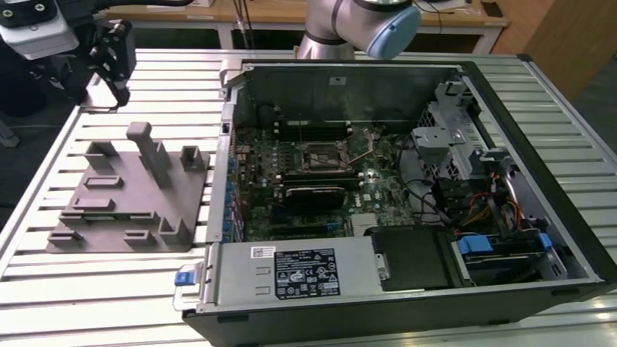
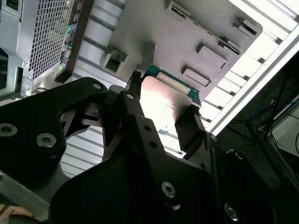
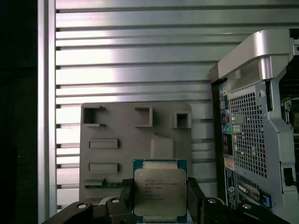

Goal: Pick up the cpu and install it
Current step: 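Pick up the cpu and move it towards the insertion slot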

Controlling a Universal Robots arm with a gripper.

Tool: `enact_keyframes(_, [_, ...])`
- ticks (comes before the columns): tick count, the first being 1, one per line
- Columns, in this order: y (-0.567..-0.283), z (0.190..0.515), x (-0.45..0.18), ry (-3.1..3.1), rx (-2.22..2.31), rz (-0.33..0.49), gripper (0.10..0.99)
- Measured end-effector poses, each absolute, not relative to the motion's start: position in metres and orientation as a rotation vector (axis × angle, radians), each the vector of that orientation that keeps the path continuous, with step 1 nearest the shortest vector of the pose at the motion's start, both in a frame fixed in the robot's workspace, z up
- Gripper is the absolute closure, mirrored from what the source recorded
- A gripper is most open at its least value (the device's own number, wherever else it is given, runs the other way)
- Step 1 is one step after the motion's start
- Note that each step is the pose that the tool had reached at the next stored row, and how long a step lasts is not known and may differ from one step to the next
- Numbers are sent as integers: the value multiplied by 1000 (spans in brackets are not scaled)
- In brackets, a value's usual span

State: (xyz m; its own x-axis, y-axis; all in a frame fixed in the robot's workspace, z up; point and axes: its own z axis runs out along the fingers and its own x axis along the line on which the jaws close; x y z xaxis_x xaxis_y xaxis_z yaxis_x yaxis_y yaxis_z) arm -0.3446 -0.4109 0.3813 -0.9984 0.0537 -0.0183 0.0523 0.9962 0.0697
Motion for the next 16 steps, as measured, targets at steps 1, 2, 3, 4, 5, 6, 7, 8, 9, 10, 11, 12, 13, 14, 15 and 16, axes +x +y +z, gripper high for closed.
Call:
enact_keyframes(1, [-411, 381, -343, 3119, 83, 108, 545])
enact_keyframes(2, [-411, 381, -341, 3118, 83, 108, 545])
enact_keyframes(3, [-411, 381, -338, 3119, 83, 108, 545])
enact_keyframes(4, [-411, 381, -336, 3119, 83, 108, 545])
enact_keyframes(5, [-411, 381, -333, 3119, 83, 108, 545])
enact_keyframes(6, [-411, 381, -331, 3119, 83, 108, 545])
enact_keyframes(7, [-411, 381, -328, 3119, 83, 108, 545])
enact_keyframes(8, [-411, 381, -325, 3119, 83, 109, 545])
enact_keyframes(9, [-411, 381, -321, 3119, 83, 109, 545])
enact_keyframes(10, [-411, 381, -318, 3119, 83, 109, 545])
enact_keyframes(11, [-411, 381, -315, 3119, 83, 109, 545])
enact_keyframes(12, [-411, 381, -312, 3119, 83, 109, 545])
enact_keyframes(13, [-411, 381, -308, 3119, 83, 109, 545])
enact_keyframes(14, [-411, 381, -305, 3119, 83, 109, 545])
enact_keyframes(15, [-411, 381, -302, 3118, 83, 109, 545])
enact_keyframes(16, [-411, 381, -298, 3119, 83, 109, 545])
